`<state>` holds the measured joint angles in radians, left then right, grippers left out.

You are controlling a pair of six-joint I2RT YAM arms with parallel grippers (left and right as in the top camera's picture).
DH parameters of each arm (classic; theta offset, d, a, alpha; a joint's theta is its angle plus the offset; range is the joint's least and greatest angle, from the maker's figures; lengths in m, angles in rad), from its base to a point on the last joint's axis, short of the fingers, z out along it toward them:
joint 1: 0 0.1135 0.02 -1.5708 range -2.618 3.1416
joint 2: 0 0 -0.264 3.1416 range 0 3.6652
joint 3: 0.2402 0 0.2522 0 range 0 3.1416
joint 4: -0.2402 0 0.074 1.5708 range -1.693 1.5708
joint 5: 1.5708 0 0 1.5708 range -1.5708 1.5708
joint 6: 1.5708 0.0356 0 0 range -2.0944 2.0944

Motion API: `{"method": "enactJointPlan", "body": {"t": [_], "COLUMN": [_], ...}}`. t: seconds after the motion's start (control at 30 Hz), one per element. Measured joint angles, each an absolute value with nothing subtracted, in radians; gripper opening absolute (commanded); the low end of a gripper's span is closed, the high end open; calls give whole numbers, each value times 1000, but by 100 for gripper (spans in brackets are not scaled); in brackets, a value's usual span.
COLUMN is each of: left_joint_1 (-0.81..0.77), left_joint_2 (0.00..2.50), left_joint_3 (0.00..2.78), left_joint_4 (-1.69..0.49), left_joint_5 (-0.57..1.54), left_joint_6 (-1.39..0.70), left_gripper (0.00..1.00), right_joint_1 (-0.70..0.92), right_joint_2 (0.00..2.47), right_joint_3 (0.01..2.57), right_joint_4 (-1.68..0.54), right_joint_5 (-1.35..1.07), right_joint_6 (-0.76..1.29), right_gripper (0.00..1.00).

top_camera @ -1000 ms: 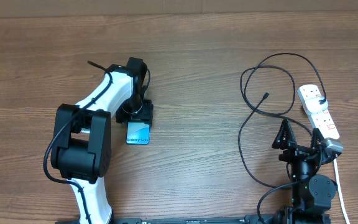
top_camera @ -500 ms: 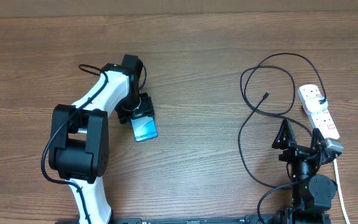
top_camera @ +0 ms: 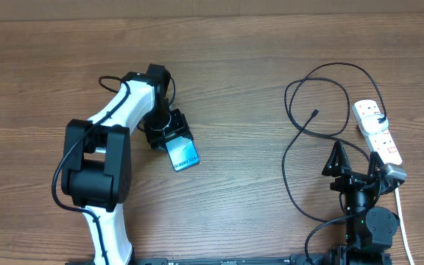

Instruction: Plug charger to phone and switch on socket

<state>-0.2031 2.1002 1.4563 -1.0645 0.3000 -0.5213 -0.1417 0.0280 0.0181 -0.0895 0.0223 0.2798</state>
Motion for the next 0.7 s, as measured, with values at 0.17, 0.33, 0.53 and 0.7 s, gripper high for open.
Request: {"method": "enactJointPlan", "body": {"t": [0.17,0.33,0.53,0.7], "left_joint_1": [-208,-210,-210,-210], "left_joint_2": [2140,2143,2143,2143], "left_joint_3": [1529,1636,1671,1671], "left_joint_4": [-1187,-1270,-1285,-1311], "left_joint_5": [305,308,308,308], "left_joint_6": [-507,-476,-464,-456], "left_gripper": [52,52,52,52], "right_joint_1": [-142,-142,-141,-142], "right_joint_2": [28,28,28,28], "right_joint_3": [18,18,18,18], "right_joint_4": [-89,-90,-89,-90], "right_joint_5": [22,22,22,22], "right_joint_6": [280,280,280,280], "right_gripper": [100,100,100,100]}}
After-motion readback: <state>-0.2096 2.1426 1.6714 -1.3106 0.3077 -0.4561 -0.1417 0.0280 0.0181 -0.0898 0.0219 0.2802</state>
